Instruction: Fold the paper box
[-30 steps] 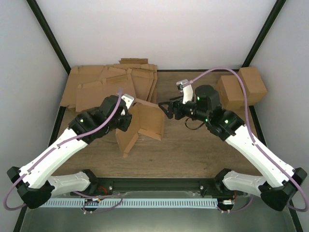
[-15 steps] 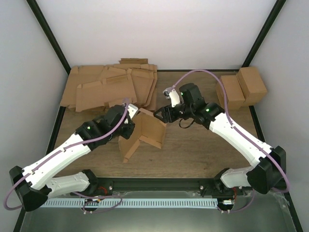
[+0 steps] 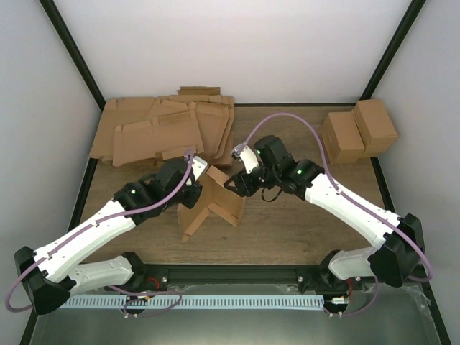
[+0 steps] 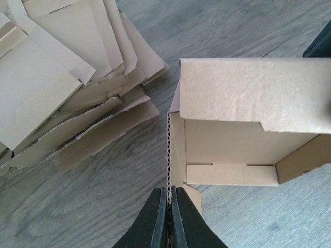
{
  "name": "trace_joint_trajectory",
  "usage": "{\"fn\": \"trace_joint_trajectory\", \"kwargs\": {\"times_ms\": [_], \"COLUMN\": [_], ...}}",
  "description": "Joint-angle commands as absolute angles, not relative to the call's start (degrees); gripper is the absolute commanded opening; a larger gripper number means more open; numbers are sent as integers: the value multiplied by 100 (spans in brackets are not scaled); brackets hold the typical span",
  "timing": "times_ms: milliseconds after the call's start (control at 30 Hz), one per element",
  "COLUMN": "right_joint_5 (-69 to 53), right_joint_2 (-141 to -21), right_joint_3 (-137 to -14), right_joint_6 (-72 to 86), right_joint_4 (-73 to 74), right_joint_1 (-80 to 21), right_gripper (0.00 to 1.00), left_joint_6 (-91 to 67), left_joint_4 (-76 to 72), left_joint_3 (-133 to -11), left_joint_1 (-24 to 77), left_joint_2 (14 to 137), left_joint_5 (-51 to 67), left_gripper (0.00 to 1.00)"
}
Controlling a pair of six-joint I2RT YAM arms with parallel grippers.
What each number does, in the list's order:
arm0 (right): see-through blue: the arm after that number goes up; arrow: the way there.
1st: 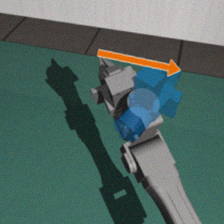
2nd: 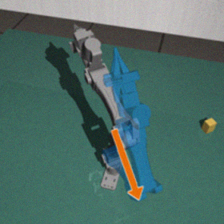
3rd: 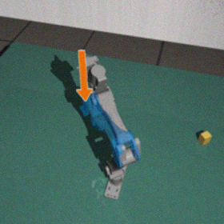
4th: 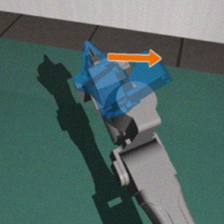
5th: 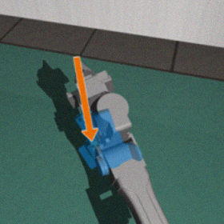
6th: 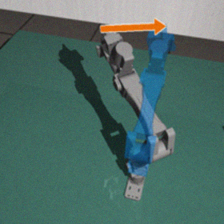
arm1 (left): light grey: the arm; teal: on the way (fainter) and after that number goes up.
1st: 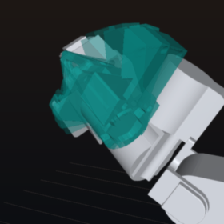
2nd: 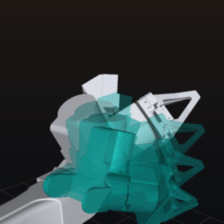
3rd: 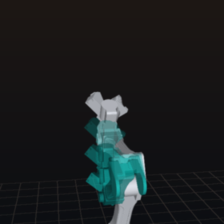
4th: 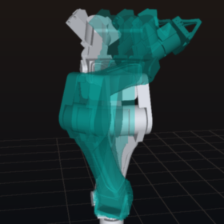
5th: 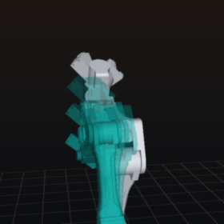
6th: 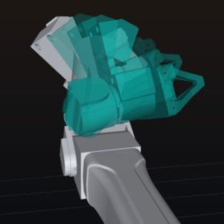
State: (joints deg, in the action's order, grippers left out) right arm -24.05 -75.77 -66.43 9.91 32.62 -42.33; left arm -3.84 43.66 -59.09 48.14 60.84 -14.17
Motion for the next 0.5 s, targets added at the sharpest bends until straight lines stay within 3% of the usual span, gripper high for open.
{"fn": "trace_joint_trajectory", "kwargs": {"times_ms": [0, 467], "right_joint_5": [-1527, 1240], "right_joint_2": [-7619, -7416], "right_joint_3": [-6635, -6387], "right_joint_6": [778, 453], "right_joint_4": [3430, 3420], "right_joint_1": [-4576, -5795], "right_gripper": [47, 48], "left_joint_6": [-342, -623], "left_joint_4": [4146, 3952], "left_joint_3": [-5833, -5743], "left_joint_1": [4851, 4856], "left_joint_2": [6103, 6002], "left_joint_5": [-1224, -865], "left_gripper": [4, 4]}}
